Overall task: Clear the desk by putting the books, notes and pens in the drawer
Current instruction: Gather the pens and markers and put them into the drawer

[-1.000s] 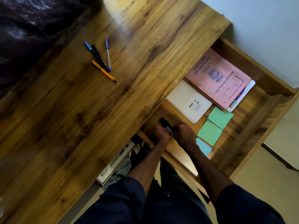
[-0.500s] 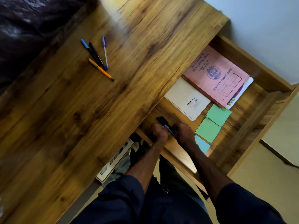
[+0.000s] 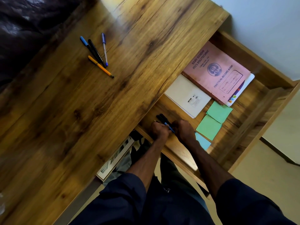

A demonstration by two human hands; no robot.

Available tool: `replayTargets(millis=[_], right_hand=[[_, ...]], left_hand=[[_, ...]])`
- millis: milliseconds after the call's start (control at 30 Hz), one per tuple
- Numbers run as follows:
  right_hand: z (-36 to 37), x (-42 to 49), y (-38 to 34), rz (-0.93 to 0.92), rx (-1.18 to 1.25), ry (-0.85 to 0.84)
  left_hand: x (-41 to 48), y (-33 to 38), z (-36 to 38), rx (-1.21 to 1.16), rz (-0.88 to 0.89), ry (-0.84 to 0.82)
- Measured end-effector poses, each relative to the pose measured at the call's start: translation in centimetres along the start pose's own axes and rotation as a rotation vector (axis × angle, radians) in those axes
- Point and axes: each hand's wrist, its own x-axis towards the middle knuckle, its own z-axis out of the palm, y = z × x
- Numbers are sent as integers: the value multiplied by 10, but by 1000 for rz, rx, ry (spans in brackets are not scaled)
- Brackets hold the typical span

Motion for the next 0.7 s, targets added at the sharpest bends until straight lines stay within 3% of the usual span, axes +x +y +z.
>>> replayTargets(millis=[433,567,700], right_hand=[[-5,2,-1,-16,-31,26],[-4,0,1,8,-1,48],[-14,-10,-4,7,119,133]], left_hand=[[-13,6,0,-29,9,16],[-11,0,-3,92,101,37],[-30,7,-15,265,301,6]])
